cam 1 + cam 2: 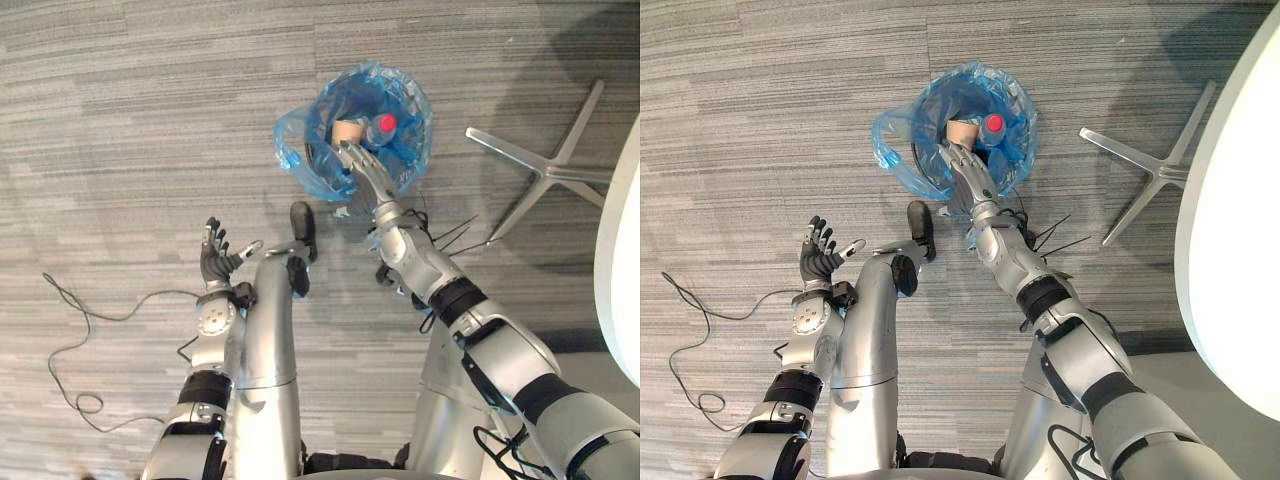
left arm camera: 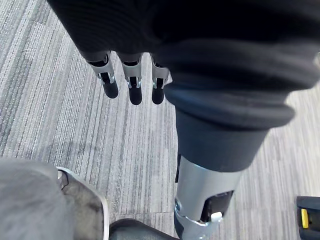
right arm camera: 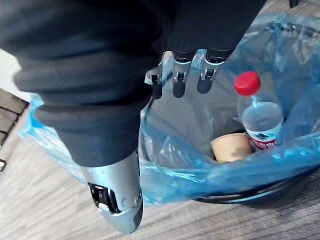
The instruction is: Gather rubbish on tea table into small bin, then transfer packed bag to large trash can.
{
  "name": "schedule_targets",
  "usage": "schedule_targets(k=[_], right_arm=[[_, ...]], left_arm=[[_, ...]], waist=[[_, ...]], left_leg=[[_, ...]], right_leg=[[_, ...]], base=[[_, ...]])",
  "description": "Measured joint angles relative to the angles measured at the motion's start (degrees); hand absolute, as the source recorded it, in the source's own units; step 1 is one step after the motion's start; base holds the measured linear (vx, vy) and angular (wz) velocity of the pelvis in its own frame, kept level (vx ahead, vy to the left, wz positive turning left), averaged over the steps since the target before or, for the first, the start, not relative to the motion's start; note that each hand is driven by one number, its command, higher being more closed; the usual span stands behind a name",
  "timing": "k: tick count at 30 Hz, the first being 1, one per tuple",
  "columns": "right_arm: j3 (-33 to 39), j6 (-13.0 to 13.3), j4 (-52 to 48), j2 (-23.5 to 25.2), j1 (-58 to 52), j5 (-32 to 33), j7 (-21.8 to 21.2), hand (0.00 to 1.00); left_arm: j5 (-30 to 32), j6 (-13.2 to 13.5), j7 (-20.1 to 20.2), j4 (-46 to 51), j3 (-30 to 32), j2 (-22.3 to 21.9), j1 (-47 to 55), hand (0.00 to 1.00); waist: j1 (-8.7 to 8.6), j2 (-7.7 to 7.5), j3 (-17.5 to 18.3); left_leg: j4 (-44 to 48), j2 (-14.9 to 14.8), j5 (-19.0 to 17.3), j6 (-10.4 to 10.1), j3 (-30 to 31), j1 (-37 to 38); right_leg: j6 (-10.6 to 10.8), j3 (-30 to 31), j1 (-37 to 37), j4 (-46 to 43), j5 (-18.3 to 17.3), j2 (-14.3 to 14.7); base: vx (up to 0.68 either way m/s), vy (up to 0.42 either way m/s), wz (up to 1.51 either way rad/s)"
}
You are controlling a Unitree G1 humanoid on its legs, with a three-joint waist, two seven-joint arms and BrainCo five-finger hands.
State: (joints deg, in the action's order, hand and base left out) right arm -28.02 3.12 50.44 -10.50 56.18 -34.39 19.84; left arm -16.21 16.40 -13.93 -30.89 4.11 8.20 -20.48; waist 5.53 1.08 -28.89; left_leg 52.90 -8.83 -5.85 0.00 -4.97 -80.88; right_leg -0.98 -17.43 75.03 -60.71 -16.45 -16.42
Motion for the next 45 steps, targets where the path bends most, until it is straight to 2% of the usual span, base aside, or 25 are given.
schedule_targets(k=[3, 10, 15, 20, 23, 26, 28, 30, 31, 33, 35, 38, 42, 45], right_arm=[[-0.05, -1.23, 2.91, 0.07, 0.39, 0.02, -1.40, 1.00], [0.30, -1.04, 2.18, -0.69, 0.28, 2.73, -1.12, 1.00], [3.47, -0.46, -6.34, -1.65, -2.85, 7.73, -0.68, 1.00], [5.44, 0.62, -16.32, -1.83, -7.84, 10.77, 0.28, 1.00], [5.61, 0.99, -22.74, -1.13, -13.28, 12.12, 0.13, 1.00], [5.46, 1.12, -27.78, 0.86, -21.32, 14.21, -0.19, 1.00], [4.96, 1.65, -30.00, 2.79, -25.85, 16.07, -1.33, 1.00], [4.35, 3.55, -31.75, 4.87, -30.74, 18.31, -3.16, 1.00], [3.94, 3.96, -31.79, 5.21, -31.50, 18.54, -3.70, 1.00], [2.60, 5.49, -31.84, 5.10, -33.55, 19.66, -5.32, 1.00], [2.26, 5.54, -32.57, 5.08, -35.04, 20.89, -6.82, 1.00], [2.22, 5.69, -34.19, 5.06, -38.05, 21.51, -9.14, 1.00], [2.05, 6.38, -37.59, 4.27, -41.44, 22.79, -11.54, 1.00], [0.83, 7.85, -42.34, 3.40, -41.06, 23.15, -12.82, 1.00]], left_arm=[[-0.19, 0.34, 0.05, -0.08, -0.06, -0.10, -0.93, 0.00], [-0.63, 0.44, 0.04, -0.12, -0.02, -0.14, -1.04, 0.00], [-0.39, 0.04, 0.02, 0.01, -0.03, -0.11, -1.03, 0.00], [0.46, -0.95, 0.04, 0.03, -0.33, -2.33, -0.94, 0.00], [1.29, -2.05, 0.16, -0.09, -2.22, -3.34, -0.28, 0.00], [3.06, -2.77, 0.45, -0.22, -4.94, -5.16, 3.23, 0.00], [3.50, -2.88, 1.14, -0.29, -5.14, -4.96, 6.51, 0.00], [5.34, -3.25, 1.50, -3.52, -5.88, -3.82, 9.52, 0.00], [5.72, -3.46, 1.52, -4.25, -6.09, -3.40, 10.22, 0.00], [6.41, -3.90, 1.61, -8.16, -7.94, -1.85, 11.28, 0.00], [7.45, -4.22, 1.95, -9.38, -9.01, -1.02, 12.31, 0.00], [8.03, -4.73, 2.75, -11.02, -9.24, -0.76, 14.88, 0.00], [8.65, -4.74, 2.95, -11.58, -10.90, -0.64, 20.01, 0.00], [9.20, -4.66, 3.92, -11.29, -10.95, -0.53, 21.08, 0.00]], waist=[[0.07, 0.00, 0.00], [0.23, 0.01, 0.03], [0.11, -0.03, 0.13], [-0.04, -0.54, 0.45], [-0.46, -0.78, 0.61], [-0.67, -0.93, 0.68], [-1.03, -2.25, 1.50], [-1.59, -3.60, 2.34], [-1.64, -4.05, 2.84], [-1.69, -4.42, 3.87], [-1.68, -4.68, 4.14], [-1.82, -4.99, 6.37], [-1.94, -5.20, 11.38], [-1.95, -5.23, 12.28]], left_leg=[[0.28, 0.92, 0.38, -0.06, 0.47, -1.12], [0.79, 0.81, 0.35, -0.06, 0.95, -1.37], [1.07, 0.63, 0.51, -0.05, 1.05, -0.78], [-0.31, -0.10, 0.47, -0.16, 0.91, 3.87], [-4.32, -0.33, 1.34, -0.06, 0.37, 9.73], [-9.06, -0.36, 2.05, -0.22, -0.28, 19.12], [-12.91, -0.52, 2.37, -0.56, -1.50, 25.82], [-19.33, -0.53, 3.63, -1.02, -2.67, 35.51], [-21.13, -0.46, 4.06, -1.18, -3.03, 37.58], [-27.50, -0.20, 5.77, -1.76, -3.11, 44.68], [-31.77, 0.01, 7.17, -1.76, -4.05, 49.66], [-35.54, 0.63, 7.87, -1.62, -5.52, 55.32], [-39.29, 0.97, 7.86, -1.58, -8.93, 62.60], [-40.58, 1.14, 7.86, -1.56, -11.43, 65.53]], right_leg=[[0.00, -0.04, 1.08, -1.60, -1.10, -0.97], [-0.09, -0.07, 1.20, -2.22, -1.52, -0.73], [-0.24, -0.21, 0.36, -2.11, -1.42, -0.55], [-0.74, -0.94, -4.81, 0.23, -0.98, 0.33], [-0.92, -2.37, -11.01, 3.99, -0.29, 0.60], [-0.67, -3.22, -20.53, 9.28, 0.82, 1.61], [-0.22, -3.07, -26.56, 13.59, 2.05, 2.54], [0.48, -3.10, -35.80, 20.99, 4.16, 4.31], [0.46, -3.07, -37.62, 22.81, 4.84, 4.64], [1.15, -3.12, -44.97, 31.03, 7.81, 6.88], [1.37, -2.85, -49.72, 36.21, 9.99, 8.02], [2.09, -1.97, -54.63, 40.67, 11.42, 8.53], [2.82, 1.08, -61.08, 47.44, 14.41, 9.63], [3.09, 4.21, -62.94, 50.42, 16.84, 10.12]], base=[[-0.04, 0.014, 0.24], [-0.04, 0.016, 0.02], [-0.04, 0.018, -0.02], [-0.04, 0.019, -0.04], [-0.03, -0.007, 0.15], [0.01, -0.038, 0.03], [0.05, -0.057, -0.14], [0.09, -0.075, -0.16], [0.11, -0.061, -0.17], [0.13, -0.019, -0.14], [0.10, 0.024, -0.15], [0.10, 0.040, -0.18], [0.11, 0.058, -0.39], [0.03, 0.075, -0.54]])
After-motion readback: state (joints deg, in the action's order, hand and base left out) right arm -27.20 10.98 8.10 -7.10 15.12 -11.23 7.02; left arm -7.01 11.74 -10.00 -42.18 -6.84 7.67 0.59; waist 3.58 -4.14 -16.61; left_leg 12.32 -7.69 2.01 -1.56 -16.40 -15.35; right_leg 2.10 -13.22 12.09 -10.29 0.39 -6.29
